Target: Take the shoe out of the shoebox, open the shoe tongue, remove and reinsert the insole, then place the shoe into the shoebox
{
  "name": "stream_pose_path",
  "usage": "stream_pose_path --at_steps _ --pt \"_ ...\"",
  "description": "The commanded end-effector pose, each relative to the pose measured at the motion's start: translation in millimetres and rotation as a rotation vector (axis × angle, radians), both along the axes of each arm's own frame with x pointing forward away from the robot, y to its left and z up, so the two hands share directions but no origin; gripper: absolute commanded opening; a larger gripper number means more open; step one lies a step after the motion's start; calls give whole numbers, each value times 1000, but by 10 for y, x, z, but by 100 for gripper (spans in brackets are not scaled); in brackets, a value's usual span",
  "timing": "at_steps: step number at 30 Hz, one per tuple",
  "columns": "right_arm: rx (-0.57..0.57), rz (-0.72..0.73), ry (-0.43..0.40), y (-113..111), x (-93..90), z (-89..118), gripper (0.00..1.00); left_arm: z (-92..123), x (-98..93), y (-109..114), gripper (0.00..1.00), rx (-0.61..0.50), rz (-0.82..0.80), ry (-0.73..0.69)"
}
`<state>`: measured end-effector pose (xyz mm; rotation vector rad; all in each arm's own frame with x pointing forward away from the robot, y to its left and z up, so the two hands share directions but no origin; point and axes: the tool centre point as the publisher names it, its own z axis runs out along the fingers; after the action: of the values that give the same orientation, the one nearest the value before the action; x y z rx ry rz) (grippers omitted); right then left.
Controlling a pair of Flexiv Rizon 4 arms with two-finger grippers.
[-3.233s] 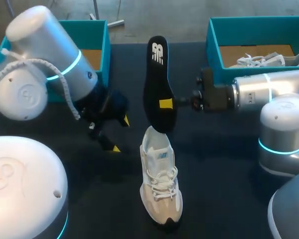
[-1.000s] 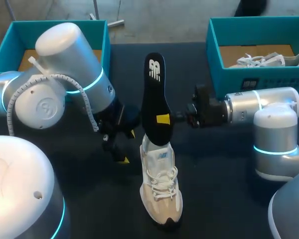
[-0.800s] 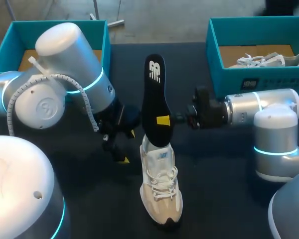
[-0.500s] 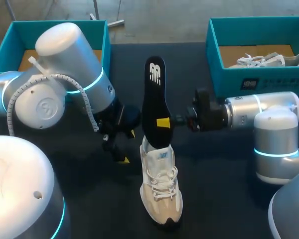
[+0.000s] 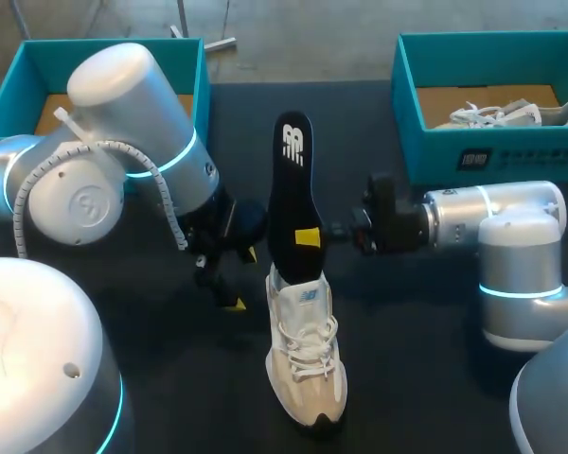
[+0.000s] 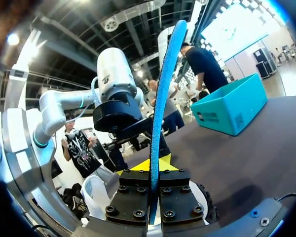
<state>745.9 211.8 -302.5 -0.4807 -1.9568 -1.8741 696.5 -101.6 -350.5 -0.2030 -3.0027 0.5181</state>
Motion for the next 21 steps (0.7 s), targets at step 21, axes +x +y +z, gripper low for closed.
stream_pose_path --at_steps 21 --pt "28 0 23 -43 -39 -156 0 -4 -5 0 100 1 1 -1"
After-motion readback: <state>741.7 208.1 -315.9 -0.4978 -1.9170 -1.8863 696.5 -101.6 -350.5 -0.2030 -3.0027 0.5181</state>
